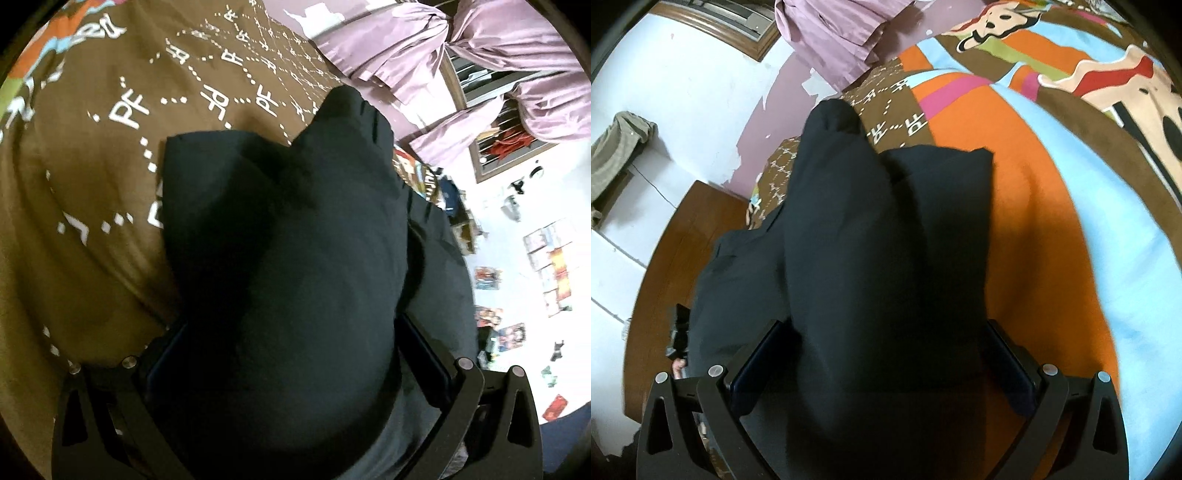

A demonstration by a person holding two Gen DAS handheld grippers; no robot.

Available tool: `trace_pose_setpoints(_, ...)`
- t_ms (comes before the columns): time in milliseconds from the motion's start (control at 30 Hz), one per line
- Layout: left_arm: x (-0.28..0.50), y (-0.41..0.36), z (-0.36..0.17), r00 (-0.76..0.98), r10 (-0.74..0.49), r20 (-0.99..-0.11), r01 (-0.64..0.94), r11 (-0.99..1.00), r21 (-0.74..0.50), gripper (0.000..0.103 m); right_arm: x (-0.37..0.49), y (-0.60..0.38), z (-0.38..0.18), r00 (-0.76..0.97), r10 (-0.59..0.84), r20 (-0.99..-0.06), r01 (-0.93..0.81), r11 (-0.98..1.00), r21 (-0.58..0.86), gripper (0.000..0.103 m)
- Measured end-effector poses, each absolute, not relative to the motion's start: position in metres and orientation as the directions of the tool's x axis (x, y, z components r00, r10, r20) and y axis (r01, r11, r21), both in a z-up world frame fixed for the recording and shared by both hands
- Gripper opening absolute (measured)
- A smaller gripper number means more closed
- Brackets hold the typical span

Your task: Fold large clothes

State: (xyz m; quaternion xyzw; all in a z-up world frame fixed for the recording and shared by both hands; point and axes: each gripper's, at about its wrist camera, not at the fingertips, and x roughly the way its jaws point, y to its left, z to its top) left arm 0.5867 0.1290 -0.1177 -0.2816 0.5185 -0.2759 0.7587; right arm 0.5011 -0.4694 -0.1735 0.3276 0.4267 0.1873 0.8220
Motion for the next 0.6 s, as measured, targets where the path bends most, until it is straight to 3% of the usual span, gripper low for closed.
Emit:
trace_pose_setpoints(167,0.585,0.128,-0.113,0.264,-0.739,-0.619,0.139,0.664,-0.734,0.102,0.500,-0.464,-0.170,0.551,0.598,-0.582,-0.014,0.704,0.710,0.103)
trace_pose_setpoints(400,0.576,0.119,-0.101,0.256,-0.682,-0.685,0.124,0.726,-0.676,0.099,0.498,-0.451,-0.166,0.545,0.552,-0.631,0.016,0.746,0.666,0.101)
trace_pose_setpoints(533,0.567,0.117,-0.096,0.310,-0.616,-0.724,0.075,0.775,-0.627,0.085,0.494,-0.444,-0.163,0.548,0.543,-0.636,0.036,0.745,0.666,0.082)
trace_pose_setpoints(600,0.563,0.121,-0.094,0.331,-0.593,-0.734,0.033,0.784,-0.619,0.075,0.492,-0.442,-0.161,0.545,0.547,-0.635,0.043,0.738,0.673,0.066)
